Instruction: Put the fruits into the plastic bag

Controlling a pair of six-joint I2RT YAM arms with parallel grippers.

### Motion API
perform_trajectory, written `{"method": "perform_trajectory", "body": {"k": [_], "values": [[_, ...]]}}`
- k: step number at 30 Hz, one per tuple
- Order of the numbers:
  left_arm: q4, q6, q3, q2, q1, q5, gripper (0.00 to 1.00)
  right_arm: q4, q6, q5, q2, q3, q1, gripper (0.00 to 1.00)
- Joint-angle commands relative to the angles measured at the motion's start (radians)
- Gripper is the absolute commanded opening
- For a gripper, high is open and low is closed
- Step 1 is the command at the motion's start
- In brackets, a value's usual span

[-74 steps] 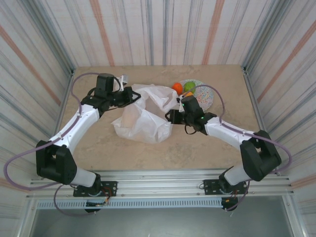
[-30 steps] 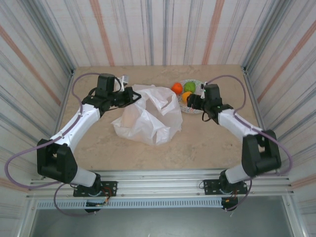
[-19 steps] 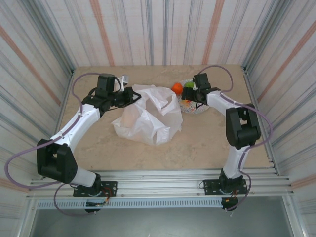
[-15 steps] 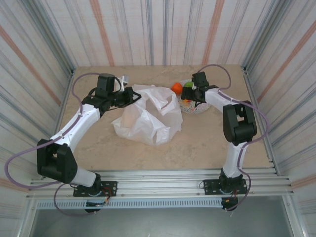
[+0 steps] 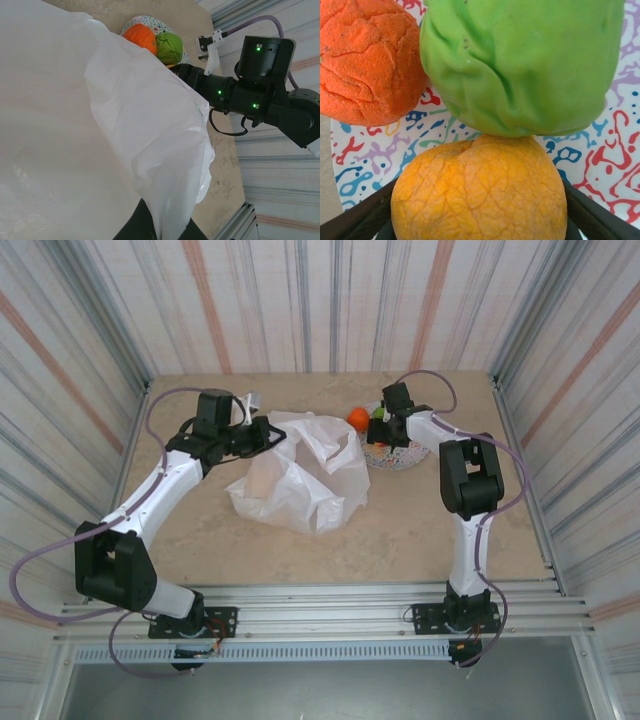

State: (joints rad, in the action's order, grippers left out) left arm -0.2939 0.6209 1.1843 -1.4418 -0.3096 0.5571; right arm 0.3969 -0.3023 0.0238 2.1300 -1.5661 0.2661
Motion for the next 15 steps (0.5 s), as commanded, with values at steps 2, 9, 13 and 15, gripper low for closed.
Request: {"method": "perform_trajectory", "body": {"k": [2,9,13,15], "values": [[0.012,-0.021,-0.014,0.029,0.004,0.015,0.0,0.041,0.025,0.018,0.005,-0.033,-0.007,0.62],[0.014,-0.017,-0.023,0.035,0.005,0.019,0.0,0.024,0.028,0.019,-0.176,0.115,-0.01,0.61],[0.02,-0.018,-0.033,0.046,0.005,0.013,0.0,-0.017,0.003,0.101,-0.376,0.307,-0.011,0.61],[0.021,-0.015,-0.035,0.046,0.005,0.012,0.0,-0.065,-0.023,0.176,-0.495,0.424,-0.004,0.6]]}}
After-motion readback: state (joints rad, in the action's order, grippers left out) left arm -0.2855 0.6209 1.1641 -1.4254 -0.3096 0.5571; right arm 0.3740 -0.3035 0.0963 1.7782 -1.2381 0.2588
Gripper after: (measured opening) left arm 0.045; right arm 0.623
